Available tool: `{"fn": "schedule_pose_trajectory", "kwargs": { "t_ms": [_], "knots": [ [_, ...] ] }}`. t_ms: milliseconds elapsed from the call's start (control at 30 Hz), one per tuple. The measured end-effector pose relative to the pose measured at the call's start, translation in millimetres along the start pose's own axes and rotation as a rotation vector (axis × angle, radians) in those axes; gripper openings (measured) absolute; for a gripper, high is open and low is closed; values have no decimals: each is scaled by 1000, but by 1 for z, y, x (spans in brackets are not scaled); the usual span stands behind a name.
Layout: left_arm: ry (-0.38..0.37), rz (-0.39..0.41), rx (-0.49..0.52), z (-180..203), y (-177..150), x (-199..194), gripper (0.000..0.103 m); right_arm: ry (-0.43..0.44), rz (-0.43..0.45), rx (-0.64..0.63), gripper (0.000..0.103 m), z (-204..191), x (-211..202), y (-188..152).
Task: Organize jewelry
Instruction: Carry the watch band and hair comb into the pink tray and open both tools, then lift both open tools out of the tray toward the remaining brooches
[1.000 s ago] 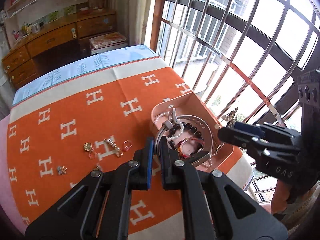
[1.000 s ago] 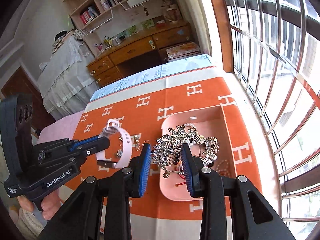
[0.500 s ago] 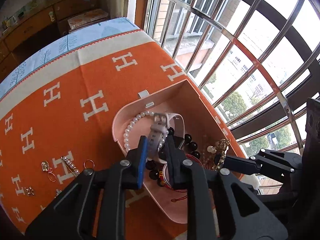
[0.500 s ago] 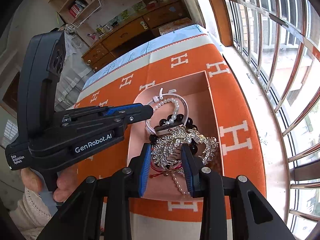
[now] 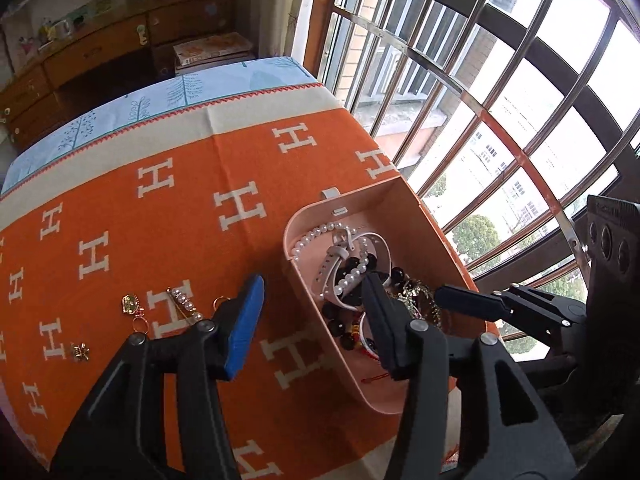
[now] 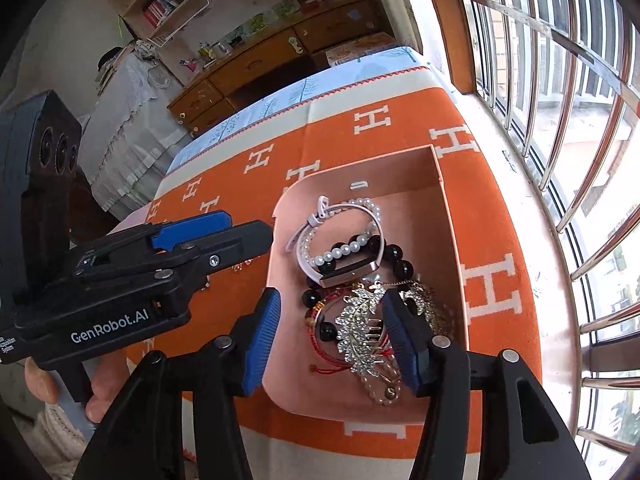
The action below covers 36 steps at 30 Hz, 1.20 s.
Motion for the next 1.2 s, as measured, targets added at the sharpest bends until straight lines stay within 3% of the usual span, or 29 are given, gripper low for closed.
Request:
{"fn": "schedule_pose_trajectory", "kwargs": {
  "t_ms": [500, 800, 1000, 1200],
  "knots": [
    [116, 67, -62, -46, -54, -73, 49, 26, 53, -77, 55, -44, -23, -21],
    [224, 68, -81, -85, -100, -111, 49, 45, 65, -163, 55, -86, -24, -32],
    [292, 45, -105, -116, -130, -120, 49, 41, 59, -224, 55, -114, -16, -36],
    [310, 10, -129, -141, -154, -110, 49, 49, 29, -257, 55, -139, 3, -34]
  ]
}}
Point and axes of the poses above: each gripper's, at about its wrist camera, not at the fingertips, and x roughly the way its jaws point, z to its right, y to its top, the point moved 3 cm from there along x, roughly the way its jaws point, and after that the axes turned 13 degrees about x, right-handed, at the moved point
